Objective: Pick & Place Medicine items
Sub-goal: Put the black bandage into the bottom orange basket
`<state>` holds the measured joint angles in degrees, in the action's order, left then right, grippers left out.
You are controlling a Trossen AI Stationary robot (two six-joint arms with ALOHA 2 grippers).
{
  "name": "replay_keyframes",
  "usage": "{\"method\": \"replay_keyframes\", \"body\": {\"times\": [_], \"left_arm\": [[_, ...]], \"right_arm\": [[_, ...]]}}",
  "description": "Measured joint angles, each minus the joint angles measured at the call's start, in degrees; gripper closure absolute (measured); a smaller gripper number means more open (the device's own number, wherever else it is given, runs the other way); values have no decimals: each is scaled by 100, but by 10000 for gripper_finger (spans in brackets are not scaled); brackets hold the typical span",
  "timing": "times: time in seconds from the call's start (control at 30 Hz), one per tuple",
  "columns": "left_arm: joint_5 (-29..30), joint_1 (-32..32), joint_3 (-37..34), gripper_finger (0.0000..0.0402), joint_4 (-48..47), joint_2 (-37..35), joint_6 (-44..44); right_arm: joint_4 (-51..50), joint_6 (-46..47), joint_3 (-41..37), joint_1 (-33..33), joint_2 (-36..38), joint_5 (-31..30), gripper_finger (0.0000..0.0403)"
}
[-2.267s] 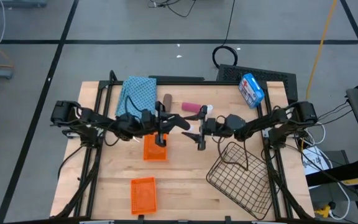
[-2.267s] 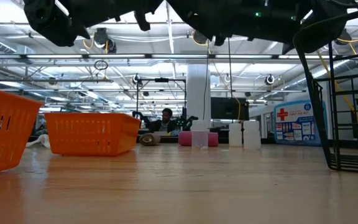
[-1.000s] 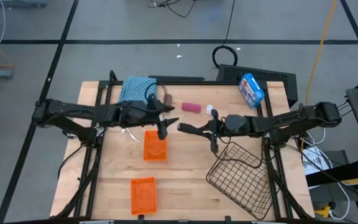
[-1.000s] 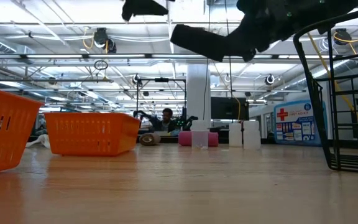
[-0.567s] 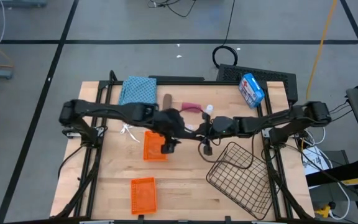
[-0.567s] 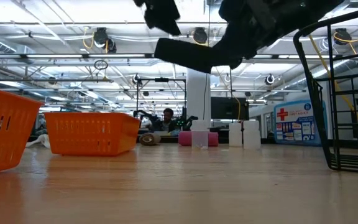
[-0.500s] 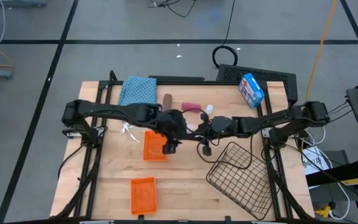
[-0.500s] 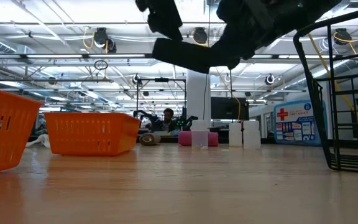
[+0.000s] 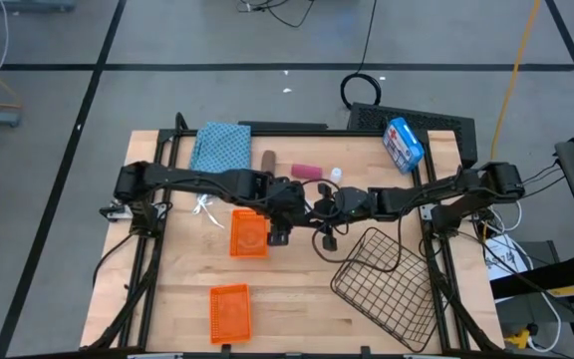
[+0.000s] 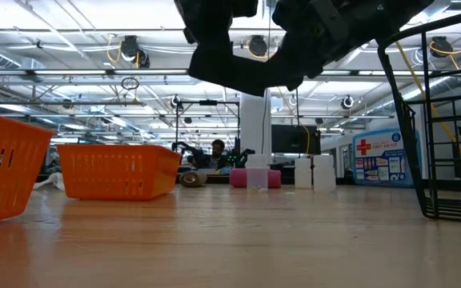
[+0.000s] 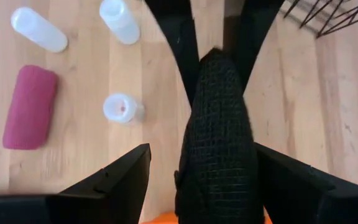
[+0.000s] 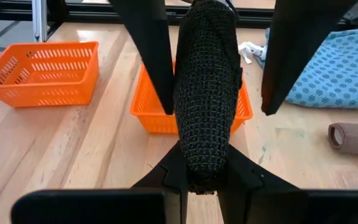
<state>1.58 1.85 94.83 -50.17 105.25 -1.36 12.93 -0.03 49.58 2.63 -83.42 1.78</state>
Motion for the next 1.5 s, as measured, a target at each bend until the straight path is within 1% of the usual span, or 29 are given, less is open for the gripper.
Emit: {"method": "replay_keyframes", "body": {"times": [0.03, 0.1, 0.17, 0.27, 0.3, 0.37, 0.47, 0.57, 0.67, 0.73, 0.8, 0.93, 1.0, 1.07, 1.13, 1.17, 1.23, 1.33, 1.4, 1.5], "left_arm": [[-2, 18, 1, 152, 19, -6, 1], [0, 54, 1, 189, 24, 1, 1], [2, 80, 1, 239, 24, 3, 1], [2, 147, -1, 321, -128, -52, -54], [3, 184, -5, 332, -235, -103, -10], [46, 300, -15, 332, -320, -268, 275], [212, 627, -275, 332, -267, -744, 696], [687, 1083, -636, 332, -82, -1178, 1354], [1340, 1588, -1099, 332, -4, -1615, 2334], [1683, 1975, -1346, 332, 124, -1854, 3184], [2007, 2440, -1576, 332, 45, -2004, 4136], [2457, 3354, -1710, 332, 26, -1975, 5770], [2592, 3746, -1685, 332, 189, -1882, 6388], [2630, 4122, -1689, 332, 323, -1728, 6722], [2630, 4426, -1708, 332, 473, -1572, 6785], [2615, 4519, -1698, 332, 665, -1488, 6828], [2647, 4673, -1684, 332, 825, -1329, 7231], [3017, 4903, -1704, 332, 710, -1134, 7974], [3103, 4939, -1686, 331, 811, -956, 8336], [3049, 4928, -1701, 329, 743, -676, 9248]], "right_arm": [[2, -35, 0, 0, 0, 0, 360], [4, -76, 0, 0, 0, -1, 357], [8, -87, 0, 0, 0, -9, 348], [-73, -130, 0, 0, 40, -11, 324], [-169, -174, 0, 0, 97, -15, 314], [-406, -221, 10, -1, 259, -13, 295], [-947, -223, -27, 4, 557, -11, 271], [-1131, -218, -20, -4, 841, -25, 256], [-1190, -218, -102, 8, 1095, -33, 251], [-1162, -216, -249, 11, 1192, -33, 253], [-1115, -218, -374, 8, 1307, -44, 257], [-1078, -227, -519, -2, 1442, -46, 265], [-1074, -218, -552, 0, 1468, -46, 268], [-1058, -218, -581, 0, 1511, -44, 269], [-1018, -218, -611, 13, 1511, -33, 271], [-995, -207, -632, 13, 1506, -26, 271], [-903, -96, -669, 13, 1508, -24, 271], [-670, 46, -806, 25, 1512, -21, 271], [-574, 108, -902, 47, 1505, -24, 271], [-249, 247, -1023, 102, 1508, -23, 271]]}}
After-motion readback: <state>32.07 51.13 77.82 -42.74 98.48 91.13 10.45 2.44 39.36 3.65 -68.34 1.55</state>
